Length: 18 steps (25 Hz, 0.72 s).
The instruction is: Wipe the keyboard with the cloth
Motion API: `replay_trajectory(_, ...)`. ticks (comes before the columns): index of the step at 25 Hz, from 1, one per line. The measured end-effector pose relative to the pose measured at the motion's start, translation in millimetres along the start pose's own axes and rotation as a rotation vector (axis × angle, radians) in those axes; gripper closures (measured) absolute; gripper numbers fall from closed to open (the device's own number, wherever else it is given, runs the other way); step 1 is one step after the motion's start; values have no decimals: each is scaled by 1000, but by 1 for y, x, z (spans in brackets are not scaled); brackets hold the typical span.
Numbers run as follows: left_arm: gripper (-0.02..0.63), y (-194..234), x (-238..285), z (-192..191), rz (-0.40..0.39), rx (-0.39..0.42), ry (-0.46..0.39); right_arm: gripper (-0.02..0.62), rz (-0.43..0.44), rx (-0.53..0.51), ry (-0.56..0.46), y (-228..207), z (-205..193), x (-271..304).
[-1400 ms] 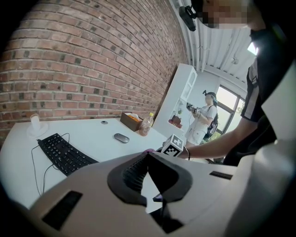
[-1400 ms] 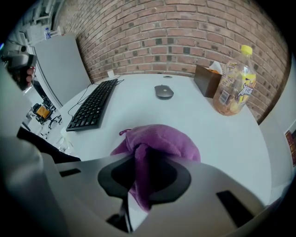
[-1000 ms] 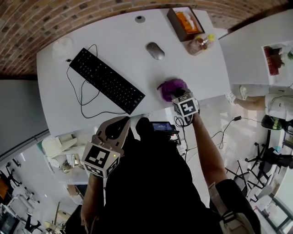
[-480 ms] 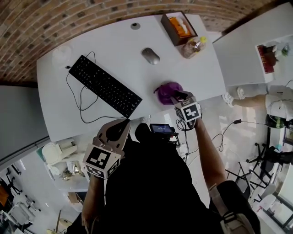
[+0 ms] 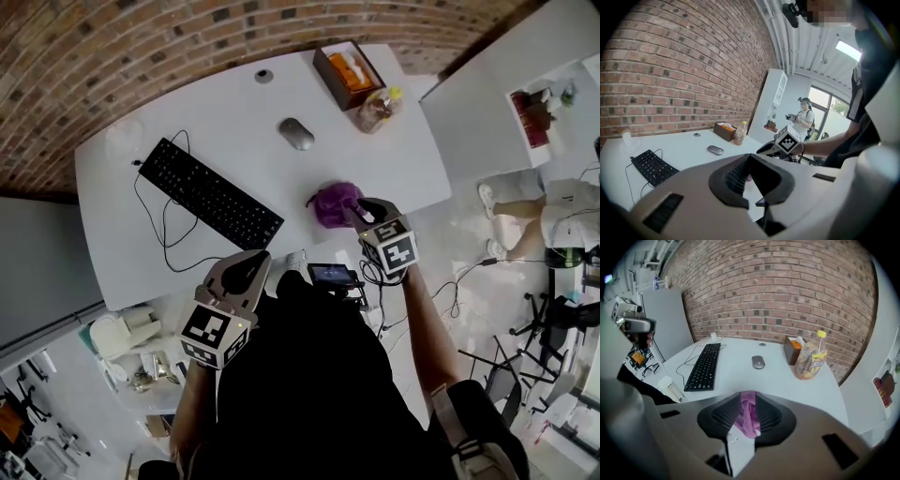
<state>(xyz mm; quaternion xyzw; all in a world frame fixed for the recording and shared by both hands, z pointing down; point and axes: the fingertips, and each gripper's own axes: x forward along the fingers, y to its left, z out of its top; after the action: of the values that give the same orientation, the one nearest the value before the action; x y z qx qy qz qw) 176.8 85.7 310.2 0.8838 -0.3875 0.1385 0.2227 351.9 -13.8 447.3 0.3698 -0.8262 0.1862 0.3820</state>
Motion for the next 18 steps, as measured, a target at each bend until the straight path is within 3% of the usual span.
replay_trajectory(18, 591, -30, 22, 22, -136, 88, -19, 562, 67, 8, -454, 46, 105, -124)
